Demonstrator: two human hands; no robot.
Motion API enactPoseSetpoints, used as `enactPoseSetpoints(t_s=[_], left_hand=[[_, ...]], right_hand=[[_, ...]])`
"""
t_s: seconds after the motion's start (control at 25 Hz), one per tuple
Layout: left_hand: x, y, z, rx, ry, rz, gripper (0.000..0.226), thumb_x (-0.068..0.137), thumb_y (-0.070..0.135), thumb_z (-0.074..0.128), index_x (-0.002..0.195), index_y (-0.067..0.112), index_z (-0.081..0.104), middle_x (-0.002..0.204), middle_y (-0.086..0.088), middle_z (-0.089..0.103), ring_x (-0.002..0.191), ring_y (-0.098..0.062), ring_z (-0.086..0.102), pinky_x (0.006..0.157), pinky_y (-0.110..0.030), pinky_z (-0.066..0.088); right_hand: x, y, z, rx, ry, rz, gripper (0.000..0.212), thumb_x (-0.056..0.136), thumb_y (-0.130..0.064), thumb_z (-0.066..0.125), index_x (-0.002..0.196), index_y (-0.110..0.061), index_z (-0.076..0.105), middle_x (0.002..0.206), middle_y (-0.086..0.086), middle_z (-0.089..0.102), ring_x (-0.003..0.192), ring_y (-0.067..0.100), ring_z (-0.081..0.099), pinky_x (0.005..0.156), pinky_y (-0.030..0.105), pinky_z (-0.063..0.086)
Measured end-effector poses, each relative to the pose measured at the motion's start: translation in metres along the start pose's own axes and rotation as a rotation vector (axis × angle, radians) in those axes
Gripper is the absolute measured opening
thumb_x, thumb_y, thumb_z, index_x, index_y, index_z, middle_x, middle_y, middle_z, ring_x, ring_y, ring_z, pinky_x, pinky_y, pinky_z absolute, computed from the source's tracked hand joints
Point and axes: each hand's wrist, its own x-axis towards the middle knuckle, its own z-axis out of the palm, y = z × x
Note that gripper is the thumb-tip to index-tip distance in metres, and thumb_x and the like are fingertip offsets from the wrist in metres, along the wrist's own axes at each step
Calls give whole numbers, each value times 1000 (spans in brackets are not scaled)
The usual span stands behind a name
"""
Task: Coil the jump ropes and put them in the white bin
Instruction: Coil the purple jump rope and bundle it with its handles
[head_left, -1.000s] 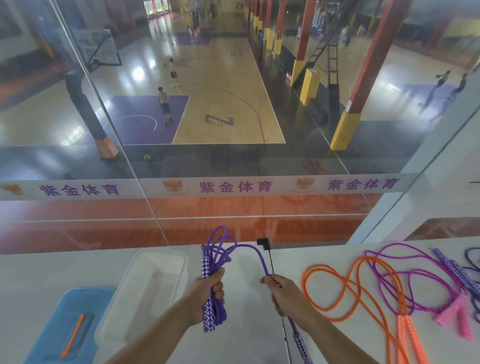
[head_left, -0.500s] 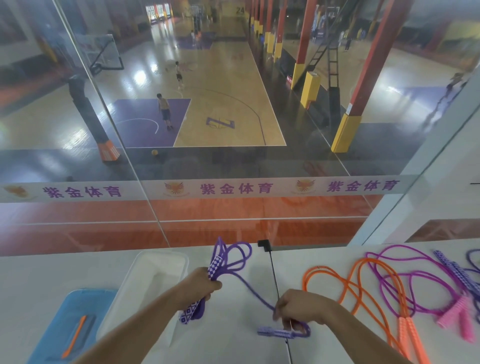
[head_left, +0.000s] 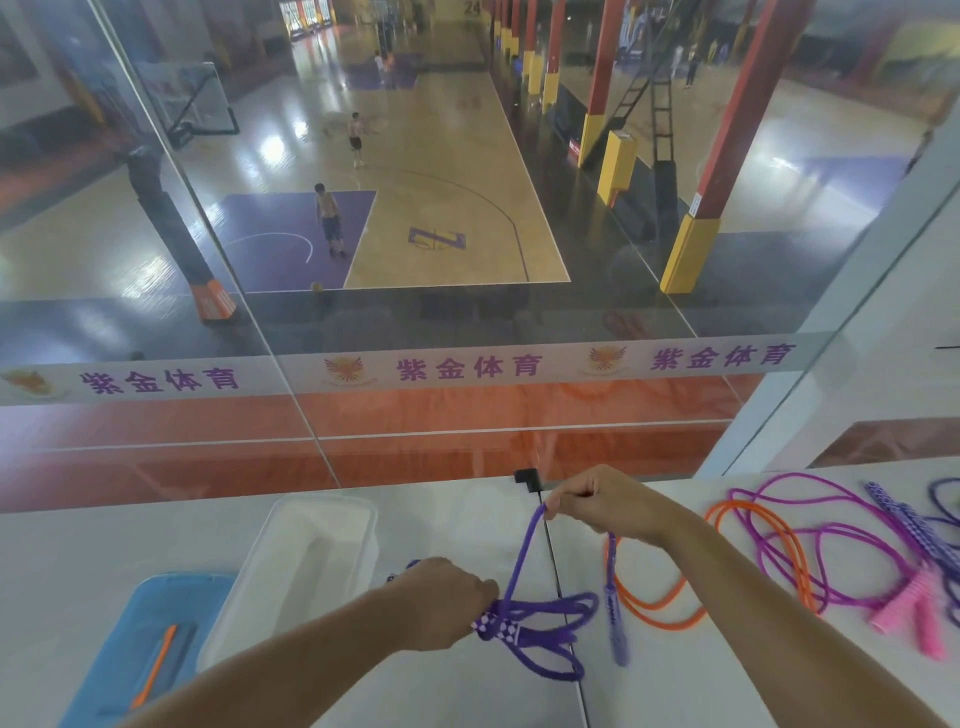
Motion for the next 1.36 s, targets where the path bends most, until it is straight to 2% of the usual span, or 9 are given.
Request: enactPoseSetpoints(t_s=[0.12,0.28,0.4,0.52,0.72,0.84,1.0,1.24,1.36], left_hand=[[-13,12,-25,-172,173,16,37,97,38,62,126,17,54,117,-5,69,101,-21,63,82,-28,46],[-25,18,-48,-657,318,-146,40,94,41,65,129,24,54,120,8,67,105,-10,62,80,-13,48],[-11,9,-48,-974,549,-328,14,97,32,63,109,32,57,88,12,68,70,-3,62,58,-9,45],[16,-22,-34,-933,655,-548,4,96,22,53,96,21,57,68,5,58,54,-9,49,53,-26,40],[33,-52,-9,-522,397,-632,22,96,15,54,118,12,56,104,-8,69,91,-29,68,72,-32,48],[29,-36,-9,-90,177,-465,30,95,10,57,124,12,51,112,-7,69,98,-30,69,83,-39,50],[22,-9,-16,132,113,-76,29,95,14,59,123,14,50,111,-8,70,94,-30,68,85,-42,54],[-14,11,-46,-729,323,-50,32,93,35,70,122,31,57,112,11,70,100,-9,64,78,-17,52],[-11,8,-56,-1094,623,-221,13,94,27,67,92,37,58,73,9,67,61,-4,58,57,-20,49]], right_hand=[[6,30,5,-3,37,56,21,101,-25,57,96,-18,76,61,-28,65,54,-10,58,60,13,43],[3,85,40,427,24,151,15,85,-25,77,93,-14,70,106,18,69,86,17,68,87,36,57],[5,72,67,277,70,124,17,97,-33,63,88,-20,69,59,-7,53,51,9,48,50,22,41],[7,45,80,69,-36,37,31,106,-28,42,90,-25,68,59,-11,45,45,1,40,48,16,33],[0,20,68,-317,-135,-94,29,103,-37,45,83,-24,62,69,-7,48,63,5,45,61,23,35],[2,4,52,-460,-146,-208,32,100,-40,51,71,-27,51,65,-8,47,61,6,45,63,27,36],[6,-5,21,-402,-70,-207,21,95,-40,63,94,-22,74,70,-17,59,64,-2,55,62,14,40],[6,24,-4,88,3,-75,20,94,-21,67,78,-28,74,80,-5,73,73,5,68,75,32,55],[4,36,17,362,36,-45,40,102,-3,50,80,-27,74,58,-5,54,49,12,49,50,28,44]])
